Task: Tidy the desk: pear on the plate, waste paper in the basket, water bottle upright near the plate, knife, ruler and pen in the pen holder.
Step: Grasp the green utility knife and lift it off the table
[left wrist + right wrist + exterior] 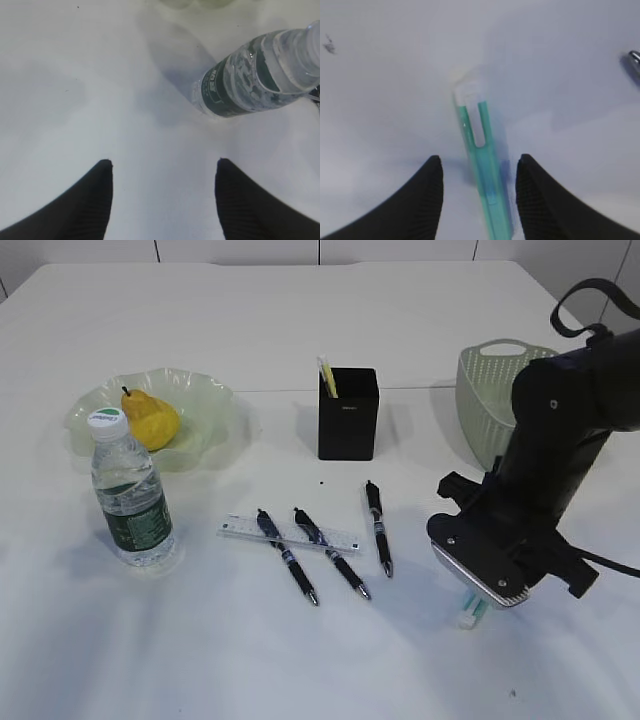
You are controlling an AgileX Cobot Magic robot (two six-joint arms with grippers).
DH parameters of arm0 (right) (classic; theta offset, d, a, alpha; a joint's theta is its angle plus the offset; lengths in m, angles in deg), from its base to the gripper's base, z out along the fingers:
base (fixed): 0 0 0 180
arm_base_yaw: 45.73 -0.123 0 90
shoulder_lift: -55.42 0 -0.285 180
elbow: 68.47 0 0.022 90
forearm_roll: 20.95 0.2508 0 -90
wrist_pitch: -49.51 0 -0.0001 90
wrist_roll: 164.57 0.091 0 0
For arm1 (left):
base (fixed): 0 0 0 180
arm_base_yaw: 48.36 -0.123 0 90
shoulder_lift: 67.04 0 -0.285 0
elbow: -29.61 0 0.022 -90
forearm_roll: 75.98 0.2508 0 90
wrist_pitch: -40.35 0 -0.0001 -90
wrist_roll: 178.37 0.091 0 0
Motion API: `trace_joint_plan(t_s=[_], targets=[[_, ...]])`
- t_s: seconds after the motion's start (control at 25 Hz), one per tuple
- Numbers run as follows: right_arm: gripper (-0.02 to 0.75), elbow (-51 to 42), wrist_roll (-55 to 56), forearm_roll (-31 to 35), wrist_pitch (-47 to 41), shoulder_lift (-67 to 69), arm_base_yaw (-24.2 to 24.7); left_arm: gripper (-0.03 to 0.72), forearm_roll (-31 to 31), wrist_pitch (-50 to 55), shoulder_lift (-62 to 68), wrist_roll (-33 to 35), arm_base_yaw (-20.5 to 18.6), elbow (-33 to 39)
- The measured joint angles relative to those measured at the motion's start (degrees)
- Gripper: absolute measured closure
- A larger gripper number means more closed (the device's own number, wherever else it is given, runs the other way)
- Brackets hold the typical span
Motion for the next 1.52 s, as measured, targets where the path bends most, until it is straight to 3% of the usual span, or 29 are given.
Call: trace_joint_plan(t_s=[0.24,1.04,1.36,1.52], targets=[[0.382,0.0,-0.8,0.3,4.1,0.9,0.0,0.232,0.0,-0.1,0.0,0.0,0.0,0.0],[0.386,0.0,-2.0,-0.8,4.4,3.3,0.0,0.232,0.0,-1.7,0.0,0.0,0.0,0.0],[0.425,-5.5,-1.2,-1.9,4.6,-0.3,0.0,0.232,0.0,-1.8,0.0,0.0,0.0,0.0],[0.425,-6.9,-1.0,-2.8,9.6,-1.3,0.0,0.232,0.0,-1.8,0.0,0.0,0.0,0.0]])
